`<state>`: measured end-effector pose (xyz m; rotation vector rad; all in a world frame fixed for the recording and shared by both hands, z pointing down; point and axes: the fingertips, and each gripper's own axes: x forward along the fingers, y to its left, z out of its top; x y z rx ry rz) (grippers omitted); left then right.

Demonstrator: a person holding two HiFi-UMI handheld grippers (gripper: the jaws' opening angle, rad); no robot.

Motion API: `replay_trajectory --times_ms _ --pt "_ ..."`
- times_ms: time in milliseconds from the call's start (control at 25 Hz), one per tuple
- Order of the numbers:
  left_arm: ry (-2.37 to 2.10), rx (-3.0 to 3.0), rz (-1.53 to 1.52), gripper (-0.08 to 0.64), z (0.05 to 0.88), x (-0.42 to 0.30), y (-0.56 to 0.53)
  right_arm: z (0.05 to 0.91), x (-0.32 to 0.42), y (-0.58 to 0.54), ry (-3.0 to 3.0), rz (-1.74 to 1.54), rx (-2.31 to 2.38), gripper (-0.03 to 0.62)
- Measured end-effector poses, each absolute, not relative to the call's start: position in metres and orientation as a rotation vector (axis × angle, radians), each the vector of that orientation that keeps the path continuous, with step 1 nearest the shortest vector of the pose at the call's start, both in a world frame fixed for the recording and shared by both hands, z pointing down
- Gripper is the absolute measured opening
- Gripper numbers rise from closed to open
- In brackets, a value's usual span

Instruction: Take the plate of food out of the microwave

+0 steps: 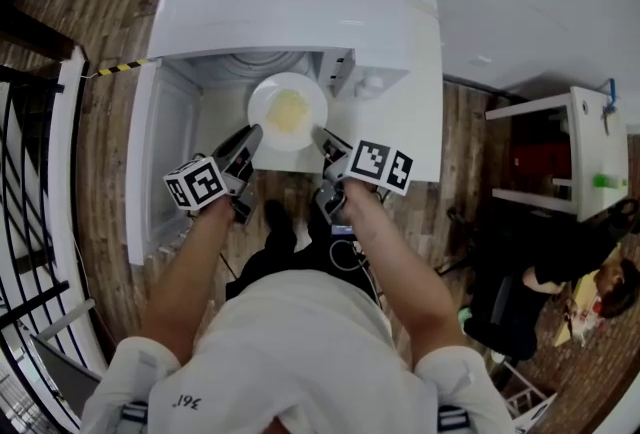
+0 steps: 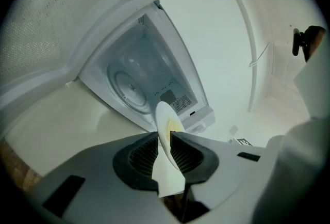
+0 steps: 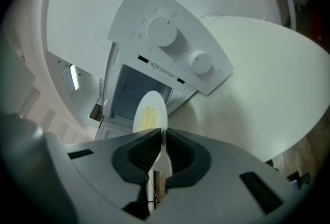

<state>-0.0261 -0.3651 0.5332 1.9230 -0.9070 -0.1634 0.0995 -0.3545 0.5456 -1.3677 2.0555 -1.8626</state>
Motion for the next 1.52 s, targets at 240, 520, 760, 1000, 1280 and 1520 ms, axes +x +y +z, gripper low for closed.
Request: replay_trajectory --times_ms 240,520,760,1000,1280,1520 --pt "-0.919 1.931 -0.184 0.055 0.505 -0.021 -0.348 0.521 0.104 -0.335 2.047 -1.848 -1.339 0.029" --pt "-0.908 1.937 -0.222 0.054 0.476 -0.019 -0.330 0.490 0.107 -0.320 2.052 -1.832 -1.297 0.029" --pt "-0.898 1.945 -0.252 0.054 0.448 -0.019 -0.319 0.460 0.109 -0.308 2.073 -1.804 -1.270 0.029" --pt "-0.897 1.964 -0.274 0.054 0.424 -0.017 -0.313 0.440 0.109 -0.303 2.088 -1.774 -1.251 0.029" --pt "-0.896 1.988 -0.291 0.054 0.406 -0.016 -0.327 0.424 0.113 -0.319 2.115 -1.728 -1.245 0.029" --pt "-0.916 2.032 -0.304 0.054 0.378 -0.017 -0.361 0.393 0.115 -0.357 2.171 -1.650 -1.249 0.029"
